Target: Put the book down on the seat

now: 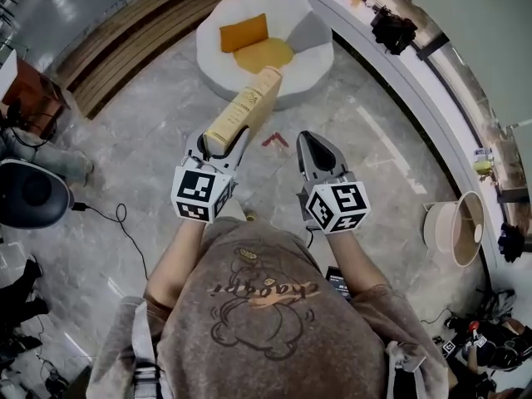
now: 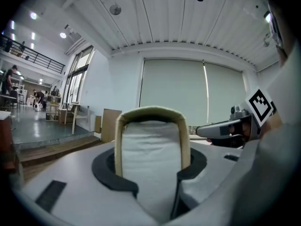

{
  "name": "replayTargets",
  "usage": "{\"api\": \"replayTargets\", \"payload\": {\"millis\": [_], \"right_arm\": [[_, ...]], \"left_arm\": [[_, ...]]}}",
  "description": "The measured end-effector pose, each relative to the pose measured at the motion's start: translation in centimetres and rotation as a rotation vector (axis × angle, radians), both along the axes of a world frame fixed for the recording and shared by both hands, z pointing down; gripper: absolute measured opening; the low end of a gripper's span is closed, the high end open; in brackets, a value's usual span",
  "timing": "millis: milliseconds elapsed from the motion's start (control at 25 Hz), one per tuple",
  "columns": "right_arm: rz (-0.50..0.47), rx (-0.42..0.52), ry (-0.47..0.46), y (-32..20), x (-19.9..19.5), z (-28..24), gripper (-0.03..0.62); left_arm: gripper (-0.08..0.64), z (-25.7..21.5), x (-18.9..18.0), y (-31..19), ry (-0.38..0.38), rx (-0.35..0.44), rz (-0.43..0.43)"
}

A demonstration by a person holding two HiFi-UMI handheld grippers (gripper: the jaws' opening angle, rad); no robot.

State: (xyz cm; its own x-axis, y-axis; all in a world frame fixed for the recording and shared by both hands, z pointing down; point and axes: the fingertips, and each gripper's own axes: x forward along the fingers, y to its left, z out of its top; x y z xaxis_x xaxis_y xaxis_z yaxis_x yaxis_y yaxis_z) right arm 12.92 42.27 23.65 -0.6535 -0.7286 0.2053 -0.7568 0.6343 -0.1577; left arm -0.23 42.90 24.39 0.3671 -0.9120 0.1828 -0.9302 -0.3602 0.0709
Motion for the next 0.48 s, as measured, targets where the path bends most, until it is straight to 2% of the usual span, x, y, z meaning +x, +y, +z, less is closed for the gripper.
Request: {"api": "replayTargets", "payload": {"millis": [480], "right_arm": [[0.001, 0.005, 0.003, -2.1, 0.3, 1.1, 0.020]], "left_arm": [[0.206, 1.5, -0.3, -2.1, 0.002, 0.002, -0.005]]}}
